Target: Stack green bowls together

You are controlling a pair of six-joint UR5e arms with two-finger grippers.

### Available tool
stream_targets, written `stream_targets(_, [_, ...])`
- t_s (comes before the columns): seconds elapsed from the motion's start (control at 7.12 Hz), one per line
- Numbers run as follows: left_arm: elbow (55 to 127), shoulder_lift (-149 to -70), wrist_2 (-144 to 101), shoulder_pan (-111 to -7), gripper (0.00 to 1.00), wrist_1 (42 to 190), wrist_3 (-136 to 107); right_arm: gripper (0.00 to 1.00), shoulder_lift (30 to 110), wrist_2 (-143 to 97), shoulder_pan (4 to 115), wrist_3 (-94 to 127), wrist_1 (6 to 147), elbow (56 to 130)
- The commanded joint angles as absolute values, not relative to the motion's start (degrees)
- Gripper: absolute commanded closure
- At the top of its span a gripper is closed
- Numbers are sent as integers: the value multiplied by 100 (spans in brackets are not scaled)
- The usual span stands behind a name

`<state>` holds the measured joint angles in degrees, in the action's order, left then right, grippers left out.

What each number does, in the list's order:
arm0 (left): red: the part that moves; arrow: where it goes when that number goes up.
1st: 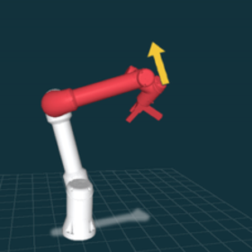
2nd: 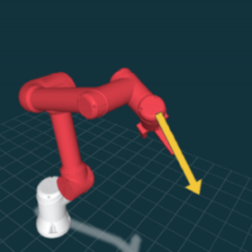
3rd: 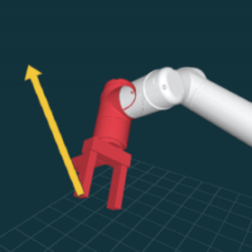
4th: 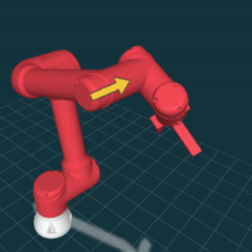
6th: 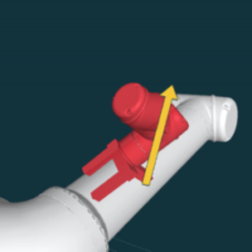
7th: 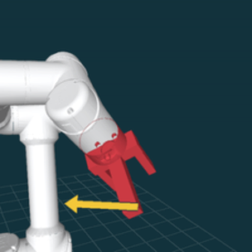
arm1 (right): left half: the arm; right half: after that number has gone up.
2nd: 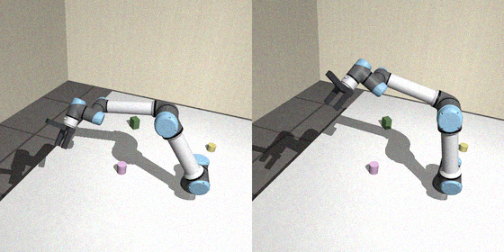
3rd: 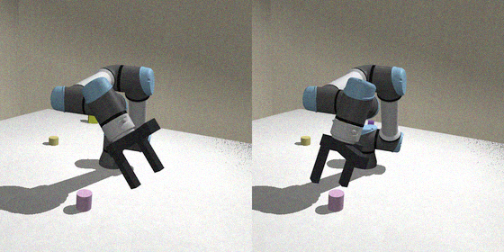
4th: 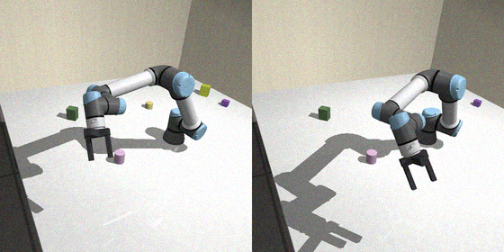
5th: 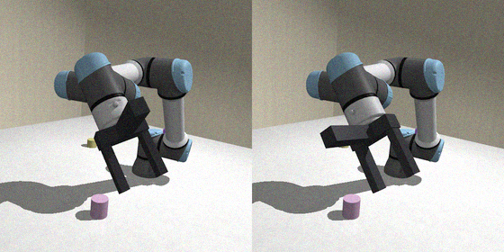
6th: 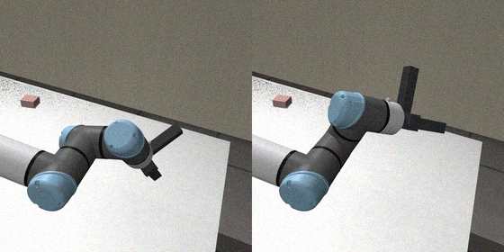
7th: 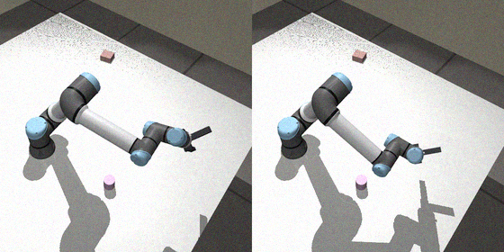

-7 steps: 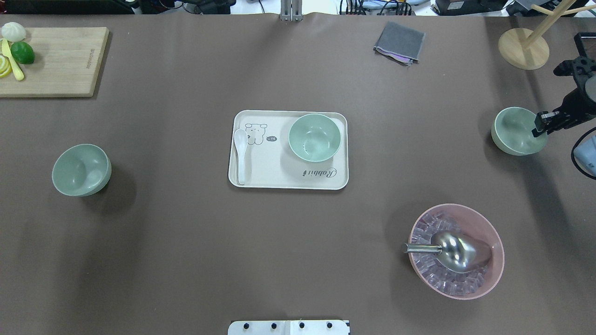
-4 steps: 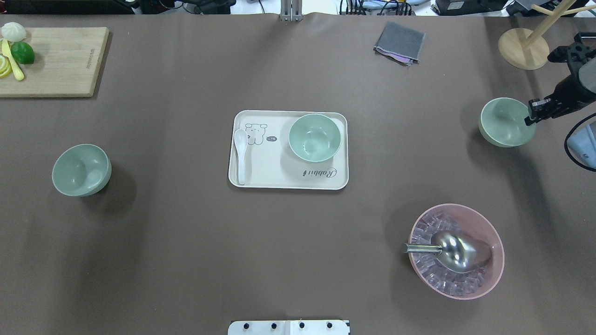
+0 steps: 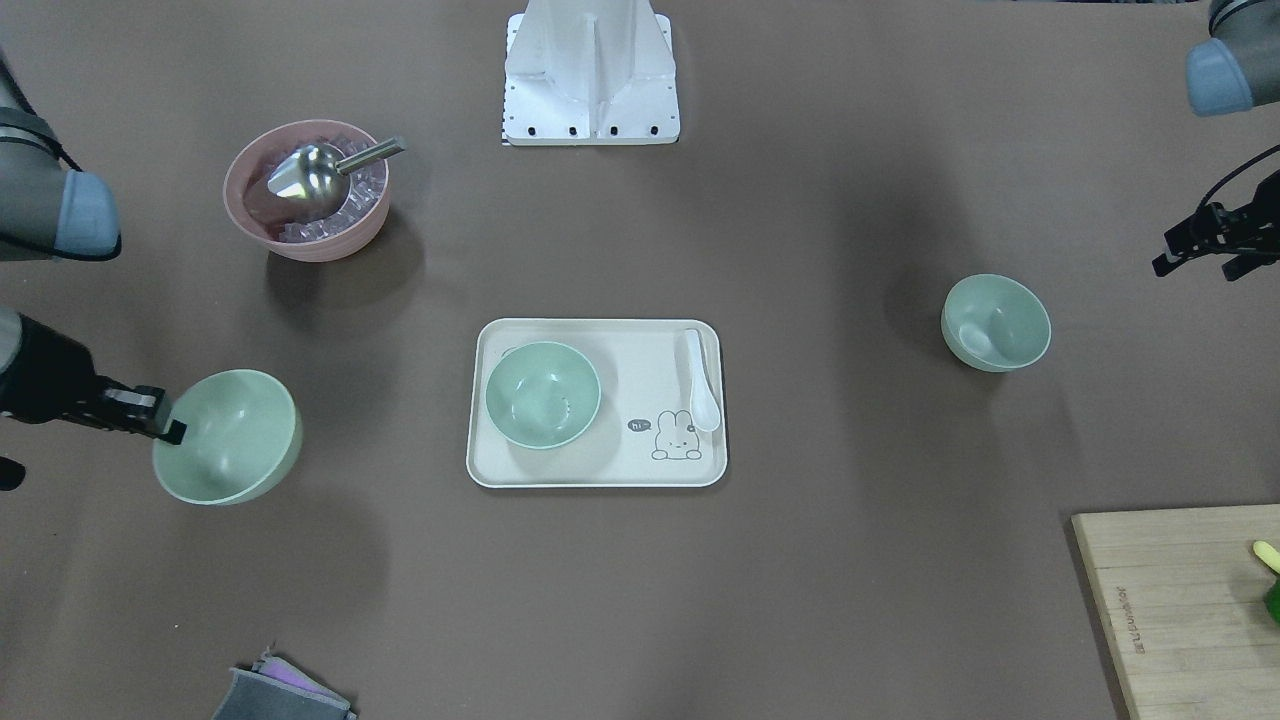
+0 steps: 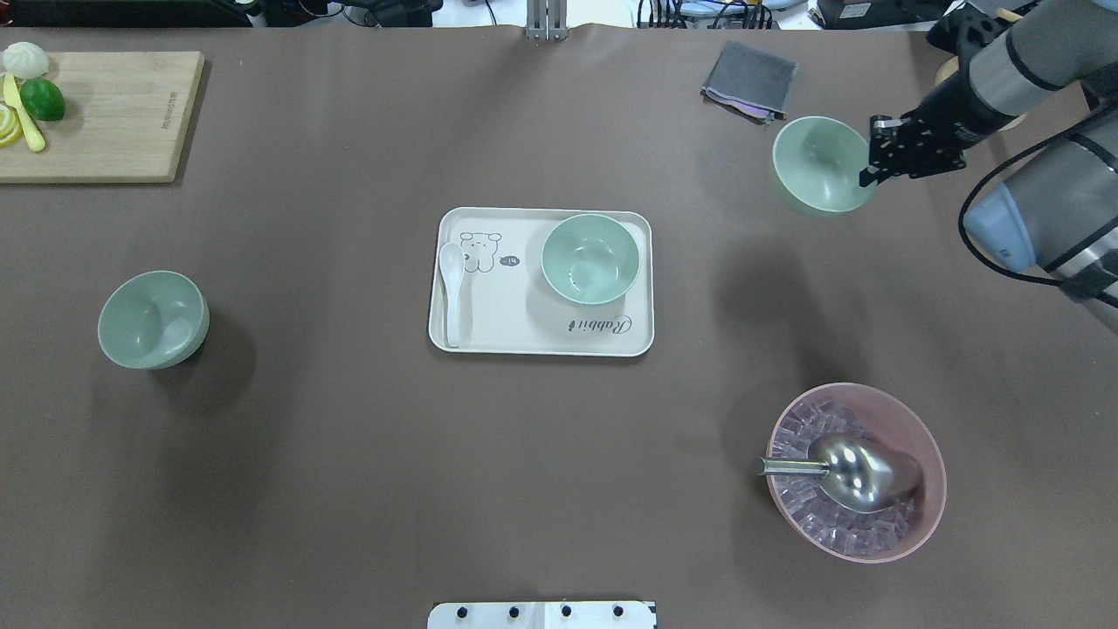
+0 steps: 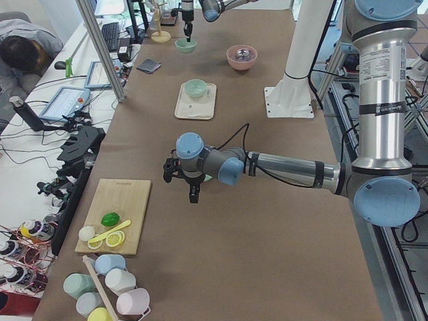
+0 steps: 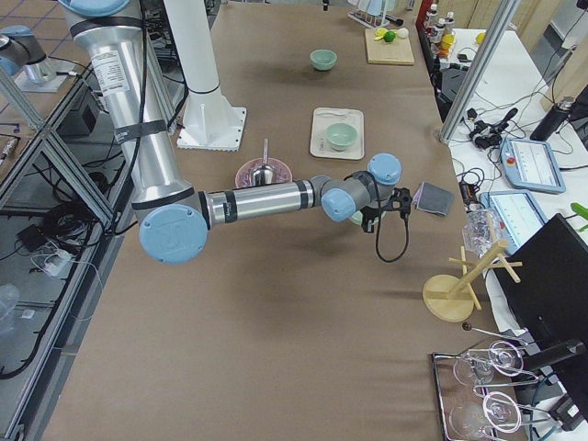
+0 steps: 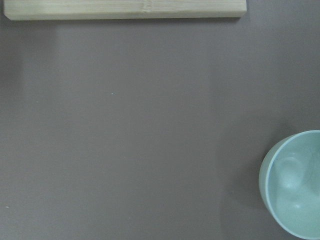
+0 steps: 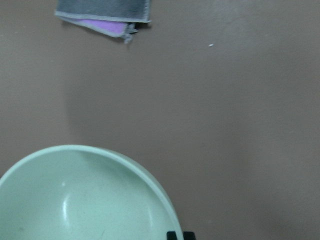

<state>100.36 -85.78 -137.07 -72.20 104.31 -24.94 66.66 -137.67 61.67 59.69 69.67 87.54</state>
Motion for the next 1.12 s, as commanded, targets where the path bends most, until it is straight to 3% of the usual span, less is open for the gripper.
stream_targets(0.0, [9740, -9041, -13580, -6664, 6, 10459, -3188, 100, 6023, -13283, 5365, 7492, 6970, 8956])
stream_targets(0.28, [9344, -9351, -13588, -6514, 7, 10459, -3243, 100, 5556, -12728, 4705, 8206, 6970, 8912])
stream_targets(0.98, [8975, -9562, -13377, -6091, 4, 10925, -3841, 100, 5423, -12095, 4184, 8648, 6899, 8886])
